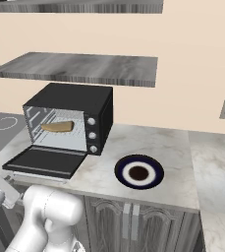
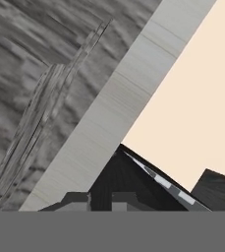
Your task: Pull the toaster oven rack outwards. Pick up the baguette from the plate and place it on the toaster oven rack. Close the toaster oven door fully and set the temperature to the lowest setting.
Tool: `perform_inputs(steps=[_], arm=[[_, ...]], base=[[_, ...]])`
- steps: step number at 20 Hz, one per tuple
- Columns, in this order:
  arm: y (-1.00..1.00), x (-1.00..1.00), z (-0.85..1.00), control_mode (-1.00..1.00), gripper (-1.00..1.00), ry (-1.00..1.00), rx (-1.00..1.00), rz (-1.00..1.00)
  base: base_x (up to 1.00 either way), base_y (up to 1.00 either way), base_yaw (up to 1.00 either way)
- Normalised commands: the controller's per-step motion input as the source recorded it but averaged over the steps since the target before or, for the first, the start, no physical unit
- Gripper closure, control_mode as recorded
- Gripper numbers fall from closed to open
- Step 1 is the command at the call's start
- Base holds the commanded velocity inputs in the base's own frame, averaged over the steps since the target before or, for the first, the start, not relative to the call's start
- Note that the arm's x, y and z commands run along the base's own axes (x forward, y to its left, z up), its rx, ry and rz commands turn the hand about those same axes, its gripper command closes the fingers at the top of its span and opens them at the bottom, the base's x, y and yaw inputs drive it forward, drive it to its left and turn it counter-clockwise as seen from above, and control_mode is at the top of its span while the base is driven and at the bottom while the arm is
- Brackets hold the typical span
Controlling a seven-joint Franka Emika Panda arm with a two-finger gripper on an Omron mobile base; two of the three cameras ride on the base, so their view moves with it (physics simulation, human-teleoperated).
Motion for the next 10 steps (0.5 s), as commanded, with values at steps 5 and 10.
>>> perform_inputs(steps=[5, 10], arm=[[0.14, 0.7, 1.0, -1.0, 1.0, -0.09, -0.51, -0.12], [0.19, 0.76, 1.0, -1.0, 1.0, -0.21, -0.37, -0.1]], base=[[0.0, 0.0, 0.0], [0.0, 0.0, 0.0]])
